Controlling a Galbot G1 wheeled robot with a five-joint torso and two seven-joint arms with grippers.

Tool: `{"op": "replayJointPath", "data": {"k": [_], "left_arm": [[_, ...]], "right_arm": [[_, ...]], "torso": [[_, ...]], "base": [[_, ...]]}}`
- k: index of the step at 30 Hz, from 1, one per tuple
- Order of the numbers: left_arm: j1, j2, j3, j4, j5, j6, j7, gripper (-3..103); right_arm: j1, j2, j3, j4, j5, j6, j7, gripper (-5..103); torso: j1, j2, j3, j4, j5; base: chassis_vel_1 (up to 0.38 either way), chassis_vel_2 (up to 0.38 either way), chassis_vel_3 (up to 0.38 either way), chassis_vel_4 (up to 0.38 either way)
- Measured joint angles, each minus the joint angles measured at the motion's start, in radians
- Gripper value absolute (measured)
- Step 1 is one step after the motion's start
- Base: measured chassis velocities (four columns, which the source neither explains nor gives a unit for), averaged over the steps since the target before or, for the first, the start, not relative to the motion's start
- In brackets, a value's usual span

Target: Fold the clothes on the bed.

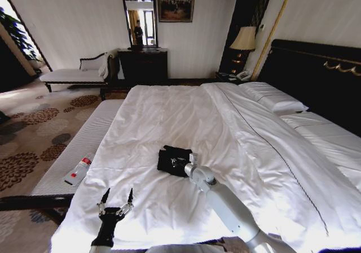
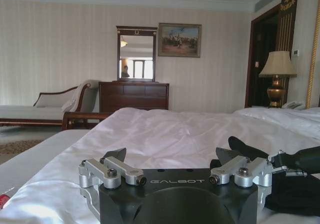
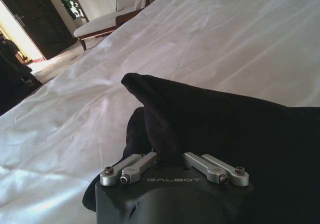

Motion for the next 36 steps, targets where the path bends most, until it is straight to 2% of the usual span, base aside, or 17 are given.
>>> {"op": "replayJointPath", "data": {"k": [1, 3, 6, 7, 9, 13, 15, 18, 20, 22, 23, 25, 26, 30, 31, 34, 36], "left_arm": [[0.000, 0.000, 0.000, 0.000, 0.000, 0.000, 0.000, 100], [0.000, 0.000, 0.000, 0.000, 0.000, 0.000, 0.000, 100], [0.000, 0.000, 0.000, 0.000, 0.000, 0.000, 0.000, 100], [0.000, 0.000, 0.000, 0.000, 0.000, 0.000, 0.000, 100], [0.000, 0.000, 0.000, 0.000, 0.000, 0.000, 0.000, 100], [0.000, 0.000, 0.000, 0.000, 0.000, 0.000, 0.000, 100], [0.000, 0.000, 0.000, 0.000, 0.000, 0.000, 0.000, 100], [0.000, 0.000, 0.000, 0.000, 0.000, 0.000, 0.000, 100], [0.000, 0.000, 0.000, 0.000, 0.000, 0.000, 0.000, 100], [0.000, 0.000, 0.000, 0.000, 0.000, 0.000, 0.000, 100], [0.000, 0.000, 0.000, 0.000, 0.000, 0.000, 0.000, 100], [0.000, 0.000, 0.000, 0.000, 0.000, 0.000, 0.000, 100], [0.000, 0.000, 0.000, 0.000, 0.000, 0.000, 0.000, 100], [0.000, 0.000, 0.000, 0.000, 0.000, 0.000, 0.000, 100], [0.000, 0.000, 0.000, 0.000, 0.000, 0.000, 0.000, 100], [0.000, 0.000, 0.000, 0.000, 0.000, 0.000, 0.000, 100], [0.000, 0.000, 0.000, 0.000, 0.000, 0.000, 0.000, 100]], "right_arm": [[0.002, 0.000, -0.004, 0.000, -0.003, 0.005, -0.001, 4], [0.005, 0.001, -0.010, 0.002, -0.009, 0.020, 0.000, 15], [0.010, 0.002, -0.017, 0.004, -0.024, 0.054, 0.003, 20], [0.013, 0.002, -0.019, 0.007, -0.030, 0.063, 0.005, 32], [0.015, 0.001, -0.020, 0.013, -0.032, 0.066, 0.006, 32], [0.012, 0.000, -0.026, 0.064, -0.033, 0.077, 0.015, 54], [0.010, -0.002, -0.030, 0.079, -0.034, 0.081, 0.020, 54], [0.000, -0.013, -0.046, 0.153, -0.043, 0.115, 0.029, 70], [-0.004, -0.016, -0.045, 0.171, -0.043, 0.126, 0.028, 70], [-0.017, -0.020, -0.028, 0.189, -0.087, 0.191, 0.014, 81], [-0.025, -0.018, -0.015, 0.169, -0.148, 0.260, 0.002, 86], [-0.038, -0.011, -0.002, 0.108, -0.238, 0.344, -0.013, 96], [-0.038, -0.011, -0.002, 0.108, -0.238, 0.344, -0.013, 96], [-0.048, 0.016, -0.002, -0.026, -0.360, 0.431, -0.027, 100], [-0.048, 0.016, -0.002, -0.026, -0.360, 0.431, -0.027, 100], [-0.030, 0.055, 0.006, -0.164, -0.492, 0.535, -0.039, 100], [-0.025, 0.061, 0.013, -0.193, -0.519, 0.563, -0.042, 100]], "torso": [[0.000, 0.000, 0.000, 0.0000, 0.0000], [0.000, 0.000, 0.000, 0.0000, 0.0000], [0.000, 0.000, 0.000, 0.0001, 0.0000], [0.000, 0.000, 0.000, 0.0001, 0.0000], [0.000, 0.000, 0.000, 0.0001, 0.0000], [0.000, 0.000, 0.000, 0.0001, 0.0000], [0.000, 0.000, 0.000, 0.0001, 0.0000], [0.000, 0.000, 0.000, 0.0002, 0.0000], [0.000, 0.000, 0.000, 0.0001, 0.0000], [0.000, 0.000, 0.000, 0.0001, 0.0000], [0.000, 0.000, 0.000, -0.0001, -0.0001], [0.000, 0.000, 0.000, -0.0001, 0.0000], [0.000, 0.000, 0.000, -0.0001, 0.0000], [0.000, 0.000, 0.000, -0.0001, 0.0000], [0.000, 0.000, 0.000, -0.0001, 0.0000], [0.000, 0.000, 0.000, 0.0002, 0.0002], [0.000, 0.000, 0.000, 0.0003, 0.0001]], "base": [[0.000, 0.000, 0.000, 0.000], [0.000, 0.000, 0.000, 0.000], [0.000, 0.000, 0.000, 0.000], [0.000, 0.000, 0.000, 0.000], [0.000, 0.000, 0.000, 0.000], [0.000, 0.000, 0.000, 0.000], [0.000, 0.000, 0.000, 0.000], [0.000, 0.000, 0.000, 0.000], [0.000, 0.000, 0.000, 0.000], [0.000, 0.000, 0.000, 0.000], [0.000, 0.000, 0.000, 0.000], [0.000, 0.000, 0.000, 0.000], [0.000, 0.000, 0.000, 0.000], [0.000, 0.000, 0.000, 0.000], [0.000, 0.000, 0.000, 0.000], [0.000, 0.000, 0.000, 0.000], [0.000, 0.000, 0.000, 0.000]]}}
